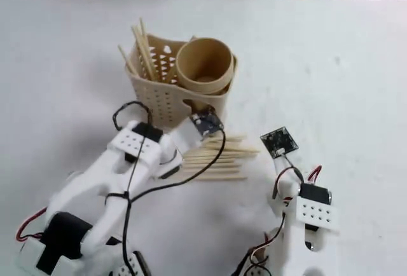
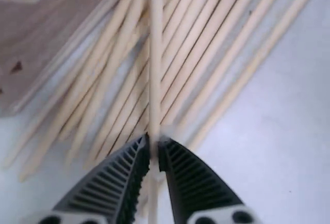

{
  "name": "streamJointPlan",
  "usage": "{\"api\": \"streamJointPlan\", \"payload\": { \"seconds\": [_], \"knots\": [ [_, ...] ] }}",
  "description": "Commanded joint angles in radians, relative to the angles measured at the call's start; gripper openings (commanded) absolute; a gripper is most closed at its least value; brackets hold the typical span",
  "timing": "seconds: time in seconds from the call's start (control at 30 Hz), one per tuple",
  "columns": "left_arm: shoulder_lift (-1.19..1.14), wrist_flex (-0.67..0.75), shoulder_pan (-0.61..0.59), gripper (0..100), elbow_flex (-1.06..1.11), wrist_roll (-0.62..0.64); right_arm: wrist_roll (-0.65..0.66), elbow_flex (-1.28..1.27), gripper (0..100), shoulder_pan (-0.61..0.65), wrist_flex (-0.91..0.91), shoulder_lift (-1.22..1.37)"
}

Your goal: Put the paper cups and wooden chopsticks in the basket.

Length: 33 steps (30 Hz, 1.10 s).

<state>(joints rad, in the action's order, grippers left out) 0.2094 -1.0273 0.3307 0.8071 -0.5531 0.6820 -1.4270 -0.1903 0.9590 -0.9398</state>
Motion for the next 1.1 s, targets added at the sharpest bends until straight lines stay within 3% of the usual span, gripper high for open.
{"api": "streamJointPlan", "payload": {
  "seconds": [0.0,0.17,0.4,0.53,0.63,0.8,0.93,1.07],
  "knots": [
    [0.019,-0.115,-0.002,2,-0.14,0.005,0.012,0.003,1.7,-0.005,-0.015,-0.002],
    [0.189,-0.204,-0.001,2,-0.167,0.005,0.012,0.003,1.7,-0.005,-0.015,-0.002],
    [0.601,-0.408,-0.008,2,-0.219,-0.026,0.012,0.003,1.7,-0.005,-0.015,-0.002],
    [0.774,-0.525,-0.012,2,-0.433,-0.02,0.012,0.003,1.7,-0.005,-0.015,-0.002],
    [0.785,-0.535,-0.016,2,-0.64,0.02,0.012,0.003,1.7,-0.005,-0.015,-0.002],
    [0.647,-0.348,-0.114,2,-0.865,0.187,0.012,0.003,1.7,-0.005,-0.015,-0.002],
    [0.549,-0.044,-0.17,2,-0.888,0.364,0.012,0.003,1.7,-0.005,-0.015,-0.002],
    [0.467,0.123,-0.176,2,-0.887,0.512,0.012,0.003,1.7,-0.005,-0.015,-0.002]
  ]
}}
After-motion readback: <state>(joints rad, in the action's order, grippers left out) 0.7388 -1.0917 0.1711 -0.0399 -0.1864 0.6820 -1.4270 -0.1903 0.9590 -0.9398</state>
